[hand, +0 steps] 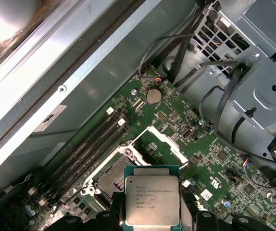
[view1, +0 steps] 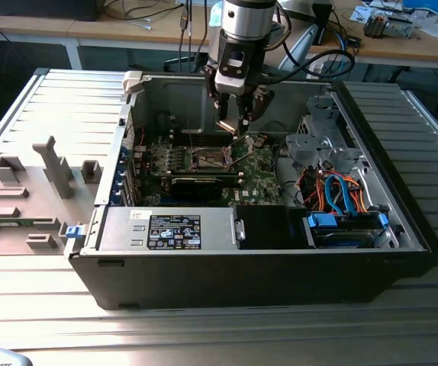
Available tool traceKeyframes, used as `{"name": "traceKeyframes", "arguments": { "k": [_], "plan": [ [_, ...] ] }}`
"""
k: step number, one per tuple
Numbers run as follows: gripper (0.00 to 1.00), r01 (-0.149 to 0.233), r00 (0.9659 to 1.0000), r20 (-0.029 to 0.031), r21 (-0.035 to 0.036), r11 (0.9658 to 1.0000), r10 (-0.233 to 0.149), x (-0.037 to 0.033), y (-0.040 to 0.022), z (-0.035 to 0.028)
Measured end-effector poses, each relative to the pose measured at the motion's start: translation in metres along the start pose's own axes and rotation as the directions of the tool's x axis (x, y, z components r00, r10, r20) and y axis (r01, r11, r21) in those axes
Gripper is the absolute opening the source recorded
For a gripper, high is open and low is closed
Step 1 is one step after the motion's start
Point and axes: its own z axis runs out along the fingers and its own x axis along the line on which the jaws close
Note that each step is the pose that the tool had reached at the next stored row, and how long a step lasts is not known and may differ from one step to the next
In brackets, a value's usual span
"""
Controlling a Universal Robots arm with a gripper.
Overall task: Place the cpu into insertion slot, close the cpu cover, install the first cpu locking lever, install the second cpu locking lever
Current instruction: 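Place the cpu into insertion slot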
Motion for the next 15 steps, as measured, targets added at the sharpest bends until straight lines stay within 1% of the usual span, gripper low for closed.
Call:
{"name": "traceKeyframes", "arguments": {
  "k": [9,15],
  "plan": [
    [0.54,-0.013,0.9999,0.0001,0.0004,0.9999,0.013,0.0,0.0,0.0],
    [0.54,-0.03,0.9996,-0.0002,0.0005,0.9996,0.03,0.0,0.0,0.0]
  ]
}}
